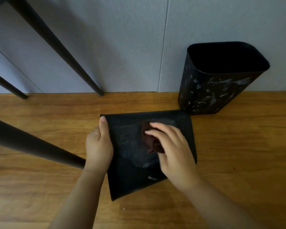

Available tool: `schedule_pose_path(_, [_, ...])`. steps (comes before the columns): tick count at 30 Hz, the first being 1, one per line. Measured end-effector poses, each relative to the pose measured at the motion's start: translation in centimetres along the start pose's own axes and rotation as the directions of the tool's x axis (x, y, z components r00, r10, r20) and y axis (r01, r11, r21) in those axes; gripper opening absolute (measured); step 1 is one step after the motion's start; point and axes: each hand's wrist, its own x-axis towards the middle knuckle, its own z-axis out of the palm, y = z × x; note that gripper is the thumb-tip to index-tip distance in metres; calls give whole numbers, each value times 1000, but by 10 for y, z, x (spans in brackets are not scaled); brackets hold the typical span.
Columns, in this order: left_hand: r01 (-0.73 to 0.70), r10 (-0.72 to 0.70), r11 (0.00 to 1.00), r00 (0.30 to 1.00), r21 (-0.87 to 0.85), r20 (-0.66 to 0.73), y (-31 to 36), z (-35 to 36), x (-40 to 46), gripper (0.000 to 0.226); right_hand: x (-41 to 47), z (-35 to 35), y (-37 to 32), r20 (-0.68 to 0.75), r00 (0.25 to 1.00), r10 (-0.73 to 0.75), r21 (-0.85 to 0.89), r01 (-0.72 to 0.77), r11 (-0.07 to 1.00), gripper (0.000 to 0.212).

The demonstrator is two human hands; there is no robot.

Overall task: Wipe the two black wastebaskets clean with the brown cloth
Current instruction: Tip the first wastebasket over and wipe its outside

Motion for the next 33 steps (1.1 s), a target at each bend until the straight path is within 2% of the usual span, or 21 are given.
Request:
schedule_pose_path(2, [-3, 3, 1000, 1000, 1, -9, 0, -1, 0, 49, -1, -6, 19, -102, 983, 151, 29, -149, 988, 53])
schedule_pose_path(4, [-3, 3, 1000, 1000, -5, -8, 1, -1, -2, 49, 8, -14, 34, -229, 895, 381, 129, -360, 924, 49])
schedule_pose_path(6, [-9, 9, 1000, 1000, -6, -10, 4, 2, -2, 49, 19, -18, 36, -295, 824, 483, 175, -451, 875, 47])
schedule_pose_path(8, [-11, 11, 1000, 1000, -5, -9, 6, 4, -1, 49, 23, -16, 23, -280, 864, 418, 109, -404, 908, 48])
schedule_pose_path(11, [-21, 21, 1000, 1000, 1, -7, 6, 4, 0, 49, 14, -9, 1, -120, 978, 168, 34, -165, 986, 53])
schedule_pose_path(13, [-43, 44, 999, 999, 23, -18, 4, 2, -1, 49, 5, -8, 4, -46, 997, 54, 17, -53, 998, 54])
schedule_pose_path(14, [-56, 57, 998, 998, 33, -24, 3, 1, -2, 49, 3, -10, 11, -49, 997, 66, 14, -65, 998, 54])
schedule_pose_path(16, [-63, 64, 997, 998, 37, -27, 2, 0, -2, 49, 4, -15, 26, -126, 968, 219, 49, -214, 976, 53])
schedule_pose_path(18, [-54, 55, 998, 998, 22, -27, 1, 0, -3, 49, 14, -22, 38, -232, 888, 397, 119, -379, 918, 48])
schedule_pose_path(20, [-44, 45, 999, 999, 17, -28, 3, 2, -3, 49, 27, -23, 34, -281, 847, 450, 124, -433, 893, 46])
schedule_pose_path(22, [-40, 40, 999, 999, 12, -25, 6, 4, -3, 49, 32, -18, 16, -238, 895, 377, 73, -371, 926, 49])
schedule_pose_path(24, [-37, 37, 999, 999, 17, -16, 6, 4, -2, 49, 28, -12, -4, -123, 969, 216, 30, -214, 976, 52])
schedule_pose_path(26, [-29, 29, 999, 999, 22, -18, 3, 2, -2, 48, 16, -8, -8, -17, 997, 74, 34, -74, 997, 53])
schedule_pose_path(27, [-20, 20, 1000, 1000, 20, -23, 2, 1, -3, 48, 12, -9, -3, -4, 999, 54, 39, -53, 998, 54])
schedule_pose_path(28, [-10, 10, 1000, 1000, 18, -27, 1, -1, -3, 48, 8, -12, 6, -20, 997, 79, 37, -78, 996, 53])
schedule_pose_path(30, [1, 0, 1000, 1000, 18, -29, -1, -2, -4, 48, 6, -16, 25, -114, 965, 235, 60, -230, 971, 52])
schedule_pose_path(33, [-21, 22, 999, 999, 27, -37, 1, 0, -4, 50, 16, -17, 34, -269, 856, 442, 119, -426, 897, 48])
